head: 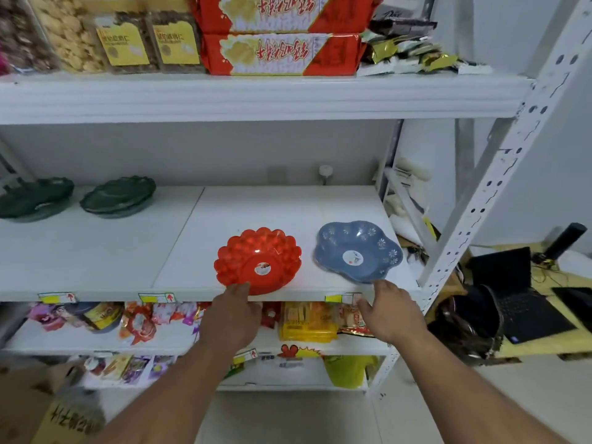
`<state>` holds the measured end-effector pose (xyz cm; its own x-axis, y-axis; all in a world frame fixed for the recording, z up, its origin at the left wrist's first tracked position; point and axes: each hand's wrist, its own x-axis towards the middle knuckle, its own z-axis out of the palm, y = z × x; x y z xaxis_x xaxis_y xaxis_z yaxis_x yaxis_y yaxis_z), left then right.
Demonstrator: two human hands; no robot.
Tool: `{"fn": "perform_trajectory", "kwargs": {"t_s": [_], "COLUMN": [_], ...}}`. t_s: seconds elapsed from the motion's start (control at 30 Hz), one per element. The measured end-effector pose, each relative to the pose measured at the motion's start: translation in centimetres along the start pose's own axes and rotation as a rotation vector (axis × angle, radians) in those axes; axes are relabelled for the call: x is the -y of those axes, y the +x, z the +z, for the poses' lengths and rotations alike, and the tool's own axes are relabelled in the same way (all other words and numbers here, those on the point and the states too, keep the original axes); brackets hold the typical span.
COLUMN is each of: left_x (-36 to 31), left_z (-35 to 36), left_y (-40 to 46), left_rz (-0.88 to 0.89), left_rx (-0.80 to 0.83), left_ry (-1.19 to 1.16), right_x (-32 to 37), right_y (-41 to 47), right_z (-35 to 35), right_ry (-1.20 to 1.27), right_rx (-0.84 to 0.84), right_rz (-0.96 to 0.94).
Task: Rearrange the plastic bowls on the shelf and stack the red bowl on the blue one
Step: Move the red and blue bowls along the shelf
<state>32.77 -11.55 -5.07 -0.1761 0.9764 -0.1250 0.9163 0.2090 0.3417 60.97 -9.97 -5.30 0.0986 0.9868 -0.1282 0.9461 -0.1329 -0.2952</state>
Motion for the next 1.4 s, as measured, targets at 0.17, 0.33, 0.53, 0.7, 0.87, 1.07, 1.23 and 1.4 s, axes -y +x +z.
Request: {"fn": "perform_trajectory", "kwargs": {"t_s": [0.17,0.33,0.53,0.7,0.87,1.07,1.23,1.4], "left_x": [1.2,2.1,1.5,0.7,0.5,1.8,4.8,9.2], "left_z": [0.8,2.1,3.5,3.8,3.6,2.0,0.1,-1.8], "left_y": [2.3,6.4,8.8,9.0,7.8,5.6,2.5,-0.8], "left_rz": [-0.240,-0.546,-0.733,-0.740,-0.786,-0.838,-0.896,-0.942], "left_rx": [-0.091,-0.006,0.078,0.035,-0.041,-0.242,-0.429,-0.630], "left_ry": [-0.318,-0.896,-1.377,-1.458,-1.476,-1.479,-1.453,-1.468], "right_x": [-0.2,0.1,-0.4,-1.1,-2.7,0.4,4.1,8.9], "right_y": [2.5,5.1,8.6,10.7,12.0,12.0,12.0,10.2], "right_z": [0.5,1.1,1.5,1.5,3.3,0.7,0.8,2.1], "right_ry": [0.244,0.427,0.683,1.009,0.983,1.033,0.989,0.775], "right_rx": [-0.023,-0.015,0.019,0.096,0.136,0.128,0.223,0.305], "right_rz": [0.211,0.392,0.581,0.727,0.713,0.557,0.330,0.176]}}
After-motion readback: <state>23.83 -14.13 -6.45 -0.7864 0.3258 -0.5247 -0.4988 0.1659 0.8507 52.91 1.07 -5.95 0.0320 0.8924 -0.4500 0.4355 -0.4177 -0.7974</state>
